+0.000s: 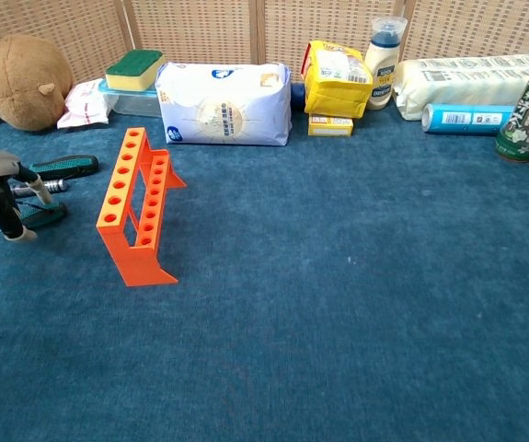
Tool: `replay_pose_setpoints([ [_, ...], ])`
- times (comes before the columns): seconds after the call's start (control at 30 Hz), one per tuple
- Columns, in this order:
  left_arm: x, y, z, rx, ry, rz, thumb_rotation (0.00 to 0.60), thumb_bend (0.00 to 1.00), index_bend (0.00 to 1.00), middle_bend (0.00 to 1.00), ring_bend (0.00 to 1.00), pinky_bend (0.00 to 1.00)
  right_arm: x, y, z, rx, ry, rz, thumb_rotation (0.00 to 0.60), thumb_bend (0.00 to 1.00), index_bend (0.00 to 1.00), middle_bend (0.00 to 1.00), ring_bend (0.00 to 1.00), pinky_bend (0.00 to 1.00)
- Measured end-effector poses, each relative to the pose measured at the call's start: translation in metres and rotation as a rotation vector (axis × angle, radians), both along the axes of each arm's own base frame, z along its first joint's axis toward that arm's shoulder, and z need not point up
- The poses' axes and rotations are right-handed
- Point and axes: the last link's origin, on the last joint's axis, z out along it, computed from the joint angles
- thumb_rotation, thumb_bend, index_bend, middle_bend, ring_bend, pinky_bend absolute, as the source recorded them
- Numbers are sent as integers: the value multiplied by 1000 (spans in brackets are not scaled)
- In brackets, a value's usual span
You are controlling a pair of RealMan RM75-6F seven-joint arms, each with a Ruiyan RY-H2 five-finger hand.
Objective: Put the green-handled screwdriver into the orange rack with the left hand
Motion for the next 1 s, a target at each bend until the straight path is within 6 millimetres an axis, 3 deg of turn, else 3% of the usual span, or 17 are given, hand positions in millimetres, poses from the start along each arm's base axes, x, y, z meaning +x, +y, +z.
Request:
replay_pose_setpoints([
  [0.57,15,-12,0,-33,24,-82,600,337,268,1000,1000,995,0,0,0,0,0,0,600,0,57,0,0,0],
  [1.0,9,-9,2,-41,108,-328,600,341,268,1000,1000,994,-1,0,2,-6,-7,-4,600,0,57,0,0,0],
])
